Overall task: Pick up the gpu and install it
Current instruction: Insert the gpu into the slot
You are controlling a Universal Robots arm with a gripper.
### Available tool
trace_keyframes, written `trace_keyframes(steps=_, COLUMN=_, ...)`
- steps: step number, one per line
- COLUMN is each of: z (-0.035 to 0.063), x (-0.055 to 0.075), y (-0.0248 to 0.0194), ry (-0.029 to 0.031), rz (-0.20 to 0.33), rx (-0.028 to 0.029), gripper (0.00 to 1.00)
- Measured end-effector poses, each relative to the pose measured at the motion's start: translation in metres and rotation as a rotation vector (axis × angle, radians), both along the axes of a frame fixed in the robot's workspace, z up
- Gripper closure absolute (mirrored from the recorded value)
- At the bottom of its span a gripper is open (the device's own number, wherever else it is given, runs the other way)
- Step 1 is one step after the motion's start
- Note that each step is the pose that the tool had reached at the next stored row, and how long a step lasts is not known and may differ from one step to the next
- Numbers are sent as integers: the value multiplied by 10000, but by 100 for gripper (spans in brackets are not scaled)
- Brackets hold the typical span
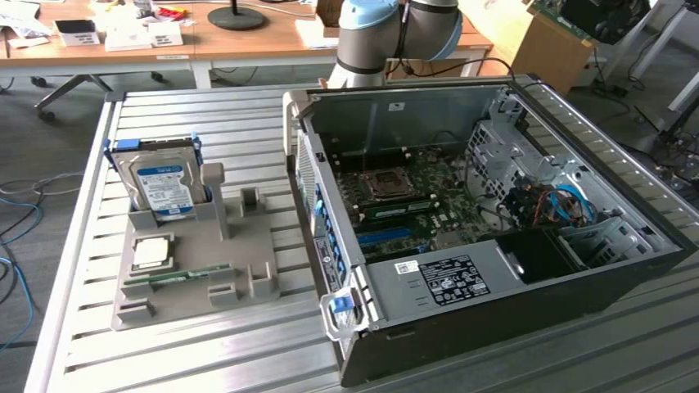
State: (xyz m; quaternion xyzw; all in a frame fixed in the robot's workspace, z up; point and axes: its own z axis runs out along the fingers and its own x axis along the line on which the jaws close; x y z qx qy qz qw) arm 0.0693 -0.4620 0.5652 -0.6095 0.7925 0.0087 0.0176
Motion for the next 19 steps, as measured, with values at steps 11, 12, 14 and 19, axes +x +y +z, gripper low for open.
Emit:
trace_keyframes(steps=11, z=16, x=0, y=0, ry=0, rz=-13, rx=0, gripper=73)
trace_keyframes(steps=12, z=16, x=0, y=0, ry=0, rz=-13, rx=0, gripper=73)
trace_keyframes(steps=14, z=16, x=0, y=0, ry=-6, rz=-11, rx=5, gripper=73)
trace_keyframes(steps=19, z=14, x=-1, y=0, ry=-113, rz=168, rx=50, gripper=73)
